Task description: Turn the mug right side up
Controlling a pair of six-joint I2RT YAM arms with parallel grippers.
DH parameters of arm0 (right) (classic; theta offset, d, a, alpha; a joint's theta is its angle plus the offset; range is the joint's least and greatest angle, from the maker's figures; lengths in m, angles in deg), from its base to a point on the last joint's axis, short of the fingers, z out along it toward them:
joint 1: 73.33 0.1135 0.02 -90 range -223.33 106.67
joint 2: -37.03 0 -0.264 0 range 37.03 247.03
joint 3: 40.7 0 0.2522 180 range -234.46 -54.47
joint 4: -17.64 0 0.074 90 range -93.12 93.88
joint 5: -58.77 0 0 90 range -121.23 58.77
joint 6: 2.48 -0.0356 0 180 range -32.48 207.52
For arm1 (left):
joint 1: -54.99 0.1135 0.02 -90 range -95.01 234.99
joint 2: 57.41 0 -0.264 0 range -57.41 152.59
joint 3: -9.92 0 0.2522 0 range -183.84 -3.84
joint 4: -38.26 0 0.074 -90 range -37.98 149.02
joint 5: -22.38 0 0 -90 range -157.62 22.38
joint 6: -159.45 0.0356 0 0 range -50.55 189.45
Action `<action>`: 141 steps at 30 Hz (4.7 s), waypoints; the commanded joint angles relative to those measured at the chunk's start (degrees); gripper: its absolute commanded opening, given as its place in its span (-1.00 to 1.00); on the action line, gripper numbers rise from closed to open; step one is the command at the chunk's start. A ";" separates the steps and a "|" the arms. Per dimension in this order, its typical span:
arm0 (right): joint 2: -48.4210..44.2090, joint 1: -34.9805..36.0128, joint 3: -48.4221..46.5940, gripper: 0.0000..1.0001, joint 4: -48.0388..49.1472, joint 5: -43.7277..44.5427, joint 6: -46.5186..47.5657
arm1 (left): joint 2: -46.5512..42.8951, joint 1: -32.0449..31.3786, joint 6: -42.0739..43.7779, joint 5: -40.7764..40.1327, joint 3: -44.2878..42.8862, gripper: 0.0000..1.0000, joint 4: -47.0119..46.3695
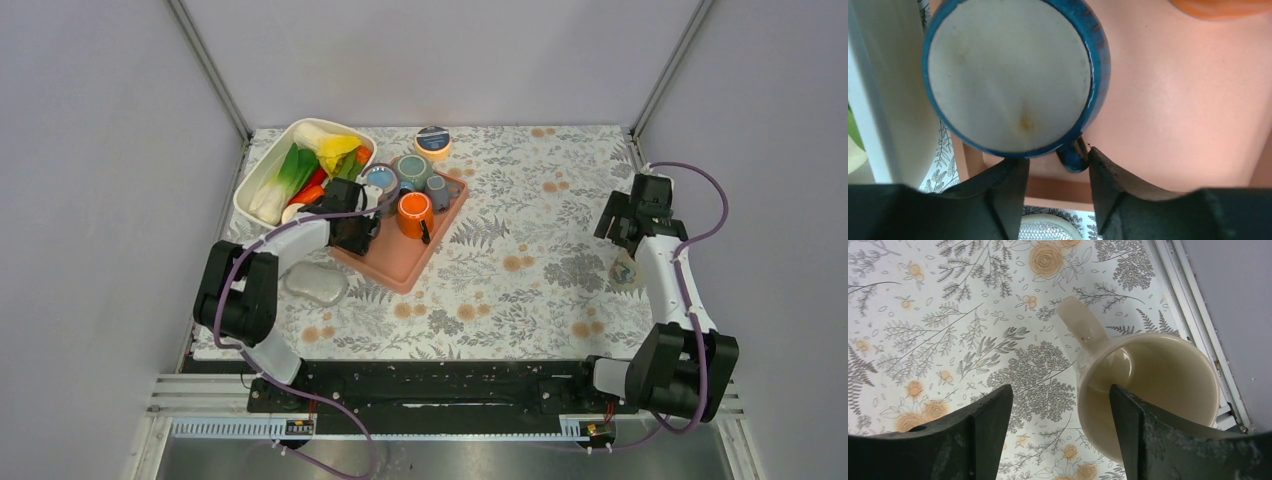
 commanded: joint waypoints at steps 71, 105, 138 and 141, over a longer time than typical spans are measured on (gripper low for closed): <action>-1.25 56.57 3.31 0.52 80.70 -36.31 -35.08 | -24.35 -4.57 -15.61 61.86 -12.20 -1.00 6.71; 9.76 65.79 -4.55 -1.00 -12.42 -3.53 -9.52 | -20.68 0.96 17.00 23.75 -8.82 0.96 20.35; -8.86 58.98 6.90 0.79 -0.14 -10.45 -8.64 | -6.69 -16.34 75.45 24.75 -15.93 0.94 24.17; -12.46 52.47 9.45 0.79 0.07 -12.08 -8.71 | -0.39 -18.97 80.15 18.62 -21.66 0.94 25.19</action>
